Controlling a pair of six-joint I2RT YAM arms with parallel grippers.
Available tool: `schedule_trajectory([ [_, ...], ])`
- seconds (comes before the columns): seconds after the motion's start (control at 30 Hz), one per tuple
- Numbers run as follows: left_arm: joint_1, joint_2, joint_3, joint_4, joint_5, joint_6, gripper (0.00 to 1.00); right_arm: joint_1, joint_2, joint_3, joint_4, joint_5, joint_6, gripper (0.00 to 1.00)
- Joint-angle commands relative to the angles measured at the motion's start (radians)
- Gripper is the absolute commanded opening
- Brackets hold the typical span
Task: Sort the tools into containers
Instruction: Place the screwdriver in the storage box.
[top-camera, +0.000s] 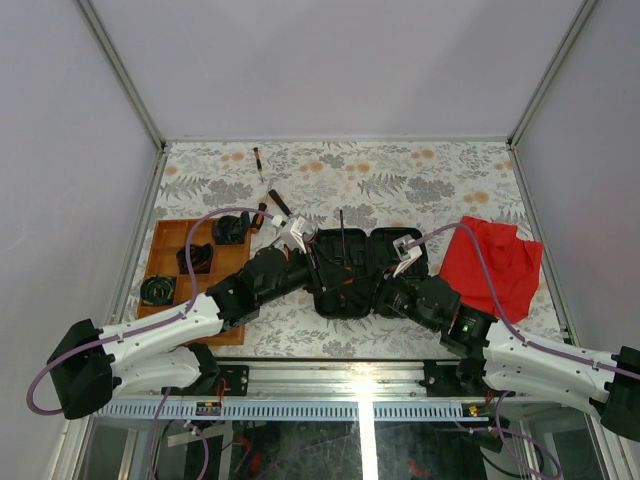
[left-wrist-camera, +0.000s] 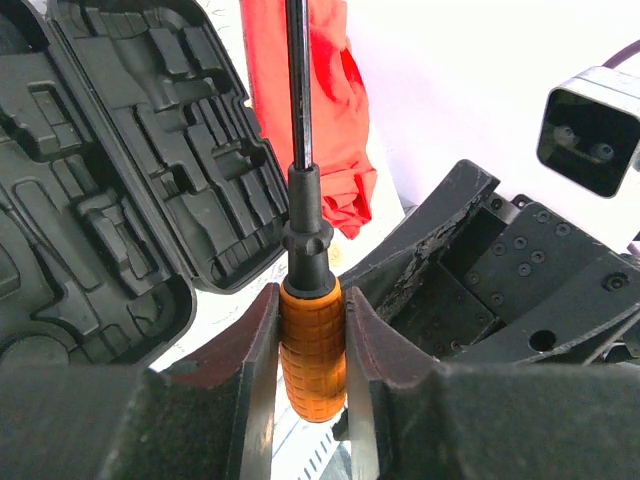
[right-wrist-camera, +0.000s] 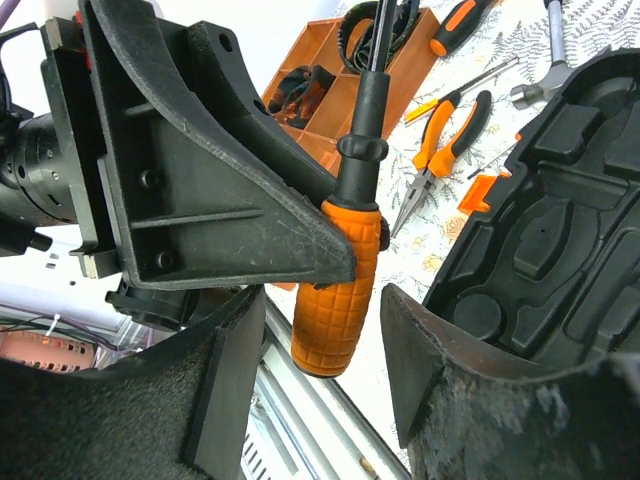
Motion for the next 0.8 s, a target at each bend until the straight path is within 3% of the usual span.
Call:
schedule_trajectory([
  [0.0,0.004,-0.024,-0.001,0.073,0.014,0.008,0.0,0.007,0.006,0.023,0.04,0.04,0.017,0.55],
  [0.33,0.005,-0.031,-0.019,0.066,0.021,0.01,0.0,0.007,0.011,0.037,0.013,0.064,0.024,0.28],
  [0.57,0.007,-0.053,-0.025,0.043,0.009,0.026,0.34,0.007,0.013,0.064,-0.103,0.121,0.048,0.09],
  [0.77,0.047,-0.03,-0.019,-0.005,0.032,0.049,0.5,0.007,-0.012,0.084,-0.245,0.183,0.059,0.01],
])
